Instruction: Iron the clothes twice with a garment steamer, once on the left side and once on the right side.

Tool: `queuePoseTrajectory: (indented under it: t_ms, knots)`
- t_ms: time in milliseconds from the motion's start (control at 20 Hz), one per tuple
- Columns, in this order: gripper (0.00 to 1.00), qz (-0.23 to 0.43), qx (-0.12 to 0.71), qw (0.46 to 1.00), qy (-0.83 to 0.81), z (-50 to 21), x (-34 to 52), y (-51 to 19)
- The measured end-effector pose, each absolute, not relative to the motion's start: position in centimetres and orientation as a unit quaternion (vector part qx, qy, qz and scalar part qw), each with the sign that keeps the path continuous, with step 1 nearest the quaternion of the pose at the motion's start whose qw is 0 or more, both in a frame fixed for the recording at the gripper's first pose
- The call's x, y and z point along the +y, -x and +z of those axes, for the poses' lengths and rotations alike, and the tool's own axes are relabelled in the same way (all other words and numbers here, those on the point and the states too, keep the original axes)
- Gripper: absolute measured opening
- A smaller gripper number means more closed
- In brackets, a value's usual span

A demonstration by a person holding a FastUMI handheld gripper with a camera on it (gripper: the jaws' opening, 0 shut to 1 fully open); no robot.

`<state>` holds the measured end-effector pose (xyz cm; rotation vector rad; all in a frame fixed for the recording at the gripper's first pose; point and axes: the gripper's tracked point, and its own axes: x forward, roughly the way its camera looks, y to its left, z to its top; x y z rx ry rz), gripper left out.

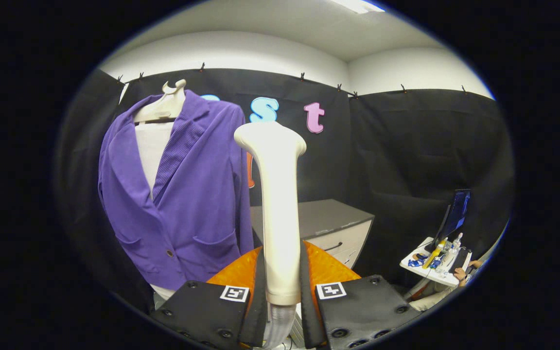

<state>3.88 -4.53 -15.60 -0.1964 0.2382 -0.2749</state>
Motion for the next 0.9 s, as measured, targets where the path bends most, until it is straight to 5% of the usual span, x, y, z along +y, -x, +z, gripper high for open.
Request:
queuePoseTrajectory:
  t_ms: [500, 900]
  knots:
    - [0.37, -0.132, 0.040, 0.986, 0.092, -3.7, -12.1, -6.8]
    - [0.37, -0.091, 0.043, 0.990, 0.094, -4.8, -13.1, -7.4]
